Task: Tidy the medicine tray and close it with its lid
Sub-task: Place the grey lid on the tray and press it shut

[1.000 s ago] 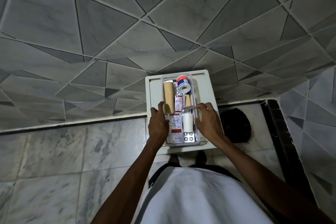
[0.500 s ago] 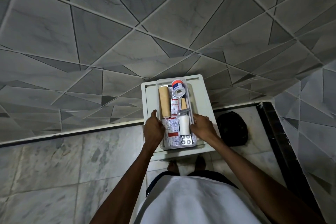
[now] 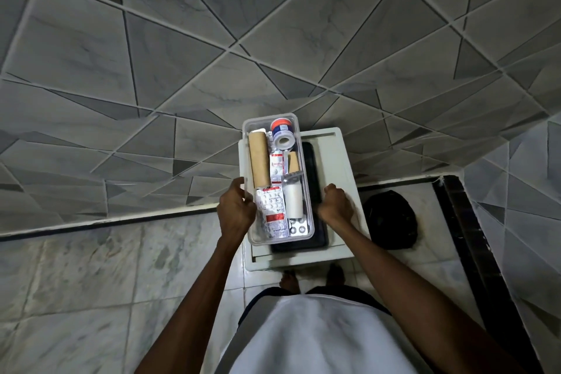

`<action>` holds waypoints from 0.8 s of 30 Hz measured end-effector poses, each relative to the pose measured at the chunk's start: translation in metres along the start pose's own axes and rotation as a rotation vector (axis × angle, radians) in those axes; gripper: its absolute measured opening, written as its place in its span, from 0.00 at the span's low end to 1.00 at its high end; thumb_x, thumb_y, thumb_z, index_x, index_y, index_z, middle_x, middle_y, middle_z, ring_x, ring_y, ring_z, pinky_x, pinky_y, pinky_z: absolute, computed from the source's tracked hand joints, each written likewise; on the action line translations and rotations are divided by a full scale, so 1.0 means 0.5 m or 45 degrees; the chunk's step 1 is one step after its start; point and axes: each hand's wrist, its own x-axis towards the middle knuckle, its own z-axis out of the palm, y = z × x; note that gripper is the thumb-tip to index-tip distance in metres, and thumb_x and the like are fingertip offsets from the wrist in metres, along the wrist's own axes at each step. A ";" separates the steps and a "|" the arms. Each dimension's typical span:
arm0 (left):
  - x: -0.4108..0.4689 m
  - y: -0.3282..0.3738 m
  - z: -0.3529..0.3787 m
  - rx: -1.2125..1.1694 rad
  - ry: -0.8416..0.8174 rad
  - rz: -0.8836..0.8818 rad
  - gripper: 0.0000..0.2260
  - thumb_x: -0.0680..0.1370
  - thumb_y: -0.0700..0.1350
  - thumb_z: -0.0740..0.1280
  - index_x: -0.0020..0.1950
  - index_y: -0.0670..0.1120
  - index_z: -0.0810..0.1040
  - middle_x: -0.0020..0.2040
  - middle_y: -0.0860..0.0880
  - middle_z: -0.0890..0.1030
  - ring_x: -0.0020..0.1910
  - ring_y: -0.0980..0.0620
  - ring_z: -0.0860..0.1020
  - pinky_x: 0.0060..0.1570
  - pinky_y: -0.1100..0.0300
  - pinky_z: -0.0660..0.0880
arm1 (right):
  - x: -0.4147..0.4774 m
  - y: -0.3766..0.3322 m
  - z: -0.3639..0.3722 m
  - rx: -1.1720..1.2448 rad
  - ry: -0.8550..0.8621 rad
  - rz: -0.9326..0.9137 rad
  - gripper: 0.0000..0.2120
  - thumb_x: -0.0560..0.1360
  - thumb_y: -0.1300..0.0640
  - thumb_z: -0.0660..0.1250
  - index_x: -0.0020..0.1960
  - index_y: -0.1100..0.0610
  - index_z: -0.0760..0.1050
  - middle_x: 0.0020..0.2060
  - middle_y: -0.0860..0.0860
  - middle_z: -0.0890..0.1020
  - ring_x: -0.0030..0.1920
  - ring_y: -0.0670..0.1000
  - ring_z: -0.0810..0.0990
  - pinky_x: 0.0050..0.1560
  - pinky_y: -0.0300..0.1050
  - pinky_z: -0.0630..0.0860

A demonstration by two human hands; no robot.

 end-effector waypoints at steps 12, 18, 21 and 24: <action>-0.014 0.005 -0.010 0.063 0.078 0.030 0.20 0.69 0.34 0.66 0.60 0.41 0.76 0.42 0.42 0.83 0.45 0.40 0.81 0.41 0.60 0.66 | 0.032 -0.011 -0.019 0.238 -0.143 0.171 0.03 0.68 0.60 0.67 0.37 0.59 0.74 0.38 0.56 0.78 0.39 0.57 0.80 0.37 0.40 0.72; -0.008 0.007 0.007 0.024 0.015 0.039 0.23 0.67 0.33 0.66 0.62 0.41 0.75 0.43 0.43 0.84 0.44 0.42 0.81 0.42 0.59 0.70 | 0.037 0.014 -0.091 0.375 0.012 0.046 0.12 0.78 0.56 0.61 0.38 0.60 0.69 0.41 0.60 0.77 0.44 0.57 0.76 0.43 0.42 0.66; -0.010 0.009 0.029 -0.014 -0.026 0.046 0.25 0.67 0.34 0.65 0.65 0.40 0.74 0.43 0.44 0.84 0.43 0.43 0.82 0.42 0.58 0.72 | 0.018 0.034 -0.127 0.379 0.159 -0.020 0.07 0.78 0.56 0.62 0.43 0.58 0.70 0.42 0.59 0.78 0.49 0.61 0.79 0.43 0.42 0.66; -0.011 0.007 0.056 -0.028 -0.062 0.043 0.26 0.66 0.35 0.66 0.66 0.41 0.74 0.43 0.44 0.84 0.43 0.43 0.82 0.44 0.58 0.72 | -0.008 0.052 -0.152 0.372 0.280 -0.071 0.06 0.78 0.55 0.61 0.45 0.56 0.69 0.40 0.56 0.77 0.43 0.58 0.78 0.41 0.44 0.66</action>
